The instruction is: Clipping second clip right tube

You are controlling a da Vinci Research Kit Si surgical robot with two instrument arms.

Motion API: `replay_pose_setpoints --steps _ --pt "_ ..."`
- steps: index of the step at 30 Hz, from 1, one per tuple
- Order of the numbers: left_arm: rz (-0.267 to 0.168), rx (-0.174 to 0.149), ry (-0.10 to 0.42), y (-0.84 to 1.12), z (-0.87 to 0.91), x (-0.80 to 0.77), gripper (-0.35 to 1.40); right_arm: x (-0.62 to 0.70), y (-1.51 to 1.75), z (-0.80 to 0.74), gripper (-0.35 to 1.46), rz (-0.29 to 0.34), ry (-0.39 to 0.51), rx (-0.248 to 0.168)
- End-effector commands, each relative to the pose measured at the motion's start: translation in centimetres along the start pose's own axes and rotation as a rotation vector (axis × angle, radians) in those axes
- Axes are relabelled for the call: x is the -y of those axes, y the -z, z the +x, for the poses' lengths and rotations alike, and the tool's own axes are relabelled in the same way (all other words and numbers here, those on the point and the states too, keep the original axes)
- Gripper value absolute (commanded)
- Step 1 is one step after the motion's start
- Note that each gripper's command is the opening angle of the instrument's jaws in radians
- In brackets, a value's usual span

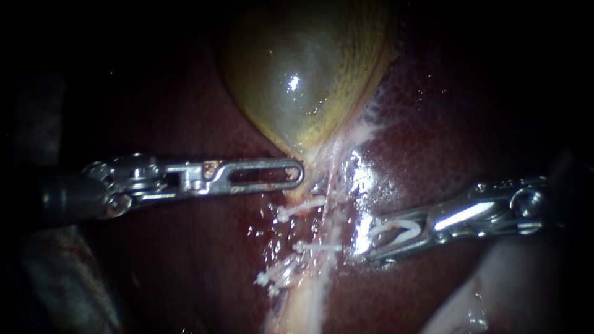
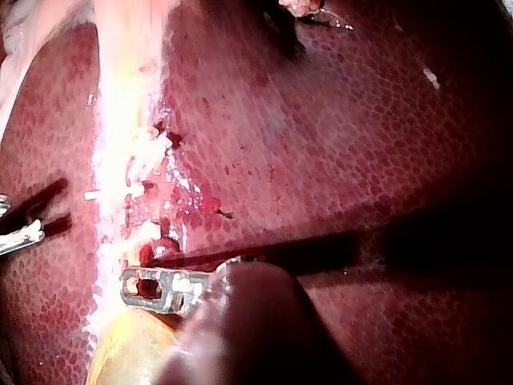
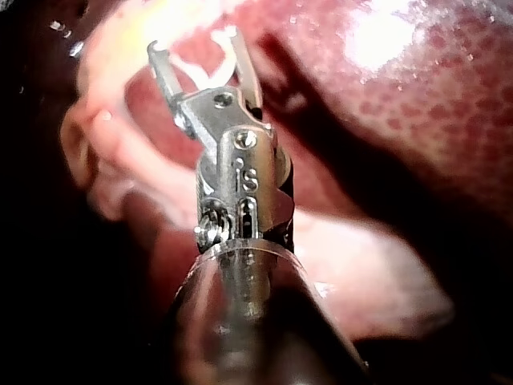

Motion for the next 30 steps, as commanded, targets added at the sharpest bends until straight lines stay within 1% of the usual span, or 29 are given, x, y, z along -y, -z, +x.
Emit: replay_pose_setpoints --steps 1,8,13,22,26,30 --pt "0.001 0.000 0.000 0.00 0.00 0.00 -0.35 0.00 0.00 0.00 0.51 0.000 0.001 0.000" --pt "0.000 0.001 0.000 0.03 -0.02 0.00 -0.35 0.01 -0.02 0.01 0.50 -0.001 0.000 -0.001" --pt "-0.001 0.003 -0.001 0.09 -0.05 -0.02 -0.35 0.02 -0.07 0.03 0.50 -0.003 -0.002 -0.002" --pt "-0.006 0.011 0.000 0.32 -0.14 -0.14 -0.35 0.06 -0.20 0.08 0.50 -0.009 -0.058 -0.009" --pt "-0.009 0.015 -0.002 0.43 -0.20 -0.16 -0.35 0.06 -0.28 0.11 0.50 -0.013 -0.084 -0.013" --pt "-0.014 0.022 -0.002 0.54 -0.21 -0.17 -0.35 0.06 -0.38 0.15 0.50 -0.018 -0.110 -0.018"
